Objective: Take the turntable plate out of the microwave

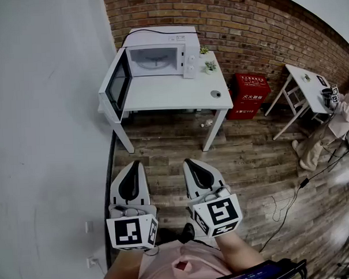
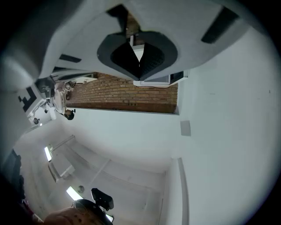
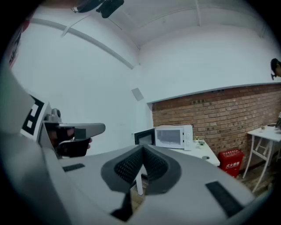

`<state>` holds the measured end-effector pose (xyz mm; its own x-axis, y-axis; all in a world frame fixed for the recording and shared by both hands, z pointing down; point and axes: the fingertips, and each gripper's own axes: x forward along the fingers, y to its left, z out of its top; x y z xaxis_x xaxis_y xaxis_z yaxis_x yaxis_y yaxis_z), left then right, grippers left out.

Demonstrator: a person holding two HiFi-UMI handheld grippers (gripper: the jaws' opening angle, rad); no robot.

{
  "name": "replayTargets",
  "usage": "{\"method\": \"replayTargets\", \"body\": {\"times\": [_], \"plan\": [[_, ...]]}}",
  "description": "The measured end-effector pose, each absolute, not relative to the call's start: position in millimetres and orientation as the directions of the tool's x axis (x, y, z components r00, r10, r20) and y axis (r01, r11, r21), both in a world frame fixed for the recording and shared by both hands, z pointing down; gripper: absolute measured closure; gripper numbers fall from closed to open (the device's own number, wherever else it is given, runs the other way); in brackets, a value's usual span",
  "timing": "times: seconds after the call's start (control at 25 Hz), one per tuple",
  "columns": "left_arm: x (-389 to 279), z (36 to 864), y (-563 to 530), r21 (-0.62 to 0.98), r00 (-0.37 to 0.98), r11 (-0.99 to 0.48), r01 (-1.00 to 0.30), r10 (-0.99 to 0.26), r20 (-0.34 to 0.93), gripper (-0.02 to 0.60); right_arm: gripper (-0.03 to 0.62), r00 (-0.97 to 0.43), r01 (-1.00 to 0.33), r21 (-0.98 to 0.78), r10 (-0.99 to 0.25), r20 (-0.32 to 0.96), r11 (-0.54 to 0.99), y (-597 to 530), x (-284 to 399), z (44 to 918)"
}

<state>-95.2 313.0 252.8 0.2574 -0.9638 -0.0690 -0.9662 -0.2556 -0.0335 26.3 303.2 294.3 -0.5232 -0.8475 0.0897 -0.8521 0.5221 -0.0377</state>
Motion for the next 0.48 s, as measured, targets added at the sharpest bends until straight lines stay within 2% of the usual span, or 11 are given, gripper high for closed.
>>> {"method": "replayTargets", "body": {"times": [0.24, 0.28, 0.32, 0.36, 0.48], "plan": [[-99.9, 251.2, 315.6, -0.029, 0.226, -0.225, -0.974, -0.971, -0.077, 0.574, 0.585, -0.516, -0.856, -0.068, -0.855, 0.061, 0.512, 302.7, 29.3, 290.3], [-99.8, 250.1, 315.9, -0.026, 0.227, -0.225, -0.974, -0.970, -0.083, 0.537, 0.458, -0.527, -0.849, -0.084, -0.848, 0.065, 0.521, 302.6, 28.4, 290.5], [-99.5, 249.4, 316.0, -0.022, 0.229, -0.228, -0.973, -0.969, -0.087, 0.454, 0.394, -0.531, -0.846, -0.093, -0.845, 0.069, 0.524, 302.1, 28.0, 291.0], [-99.4, 249.0, 316.0, -0.020, 0.231, -0.230, -0.973, -0.969, -0.090, 0.416, 0.396, -0.525, -0.850, -0.090, -0.848, 0.072, 0.519, 301.5, 28.6, 291.5], [-98.7, 248.9, 319.0, -0.021, 0.229, -0.228, -0.973, -0.968, -0.098, 0.414, 0.411, -0.497, -0.868, -0.045, -0.864, 0.073, 0.495, 302.6, 33.5, 293.0]]}}
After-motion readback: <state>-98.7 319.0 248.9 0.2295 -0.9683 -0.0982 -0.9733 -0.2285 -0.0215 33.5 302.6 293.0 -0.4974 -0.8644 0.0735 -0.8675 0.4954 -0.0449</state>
